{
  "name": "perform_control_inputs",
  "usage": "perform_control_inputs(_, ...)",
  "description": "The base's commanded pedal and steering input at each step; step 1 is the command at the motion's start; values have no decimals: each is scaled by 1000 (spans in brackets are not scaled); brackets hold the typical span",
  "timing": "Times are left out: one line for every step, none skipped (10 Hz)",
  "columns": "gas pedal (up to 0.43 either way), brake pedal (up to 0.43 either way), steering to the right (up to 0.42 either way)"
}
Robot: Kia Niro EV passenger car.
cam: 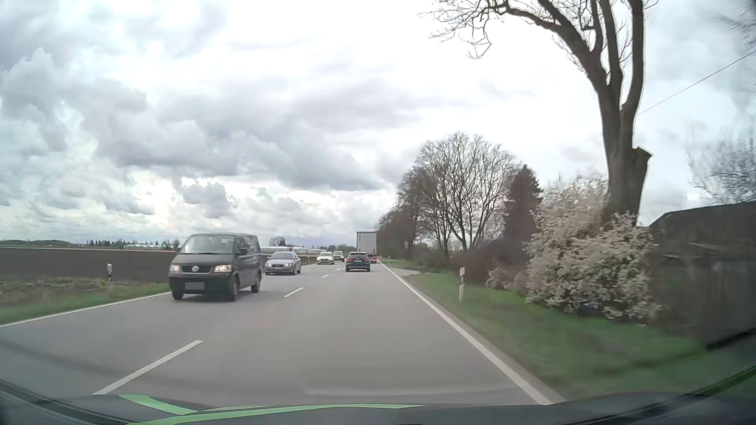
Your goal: Follow the waypoints while adhering to traffic rules and regulations
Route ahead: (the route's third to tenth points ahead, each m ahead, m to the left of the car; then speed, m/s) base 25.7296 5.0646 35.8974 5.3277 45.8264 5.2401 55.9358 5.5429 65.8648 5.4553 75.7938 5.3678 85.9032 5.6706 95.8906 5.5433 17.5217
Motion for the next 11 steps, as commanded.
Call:
perform_control_inputs(118,0,1)
perform_control_inputs(130,0,1)
perform_control_inputs(150,0,1)
perform_control_inputs(157,0,1)
perform_control_inputs(157,0,1)
perform_control_inputs(169,0,1)
perform_control_inputs(177,0,1)
perform_control_inputs(189,0,1)
perform_control_inputs(197,0,1)
perform_control_inputs(197,0,1)
perform_control_inputs(197,0,1)
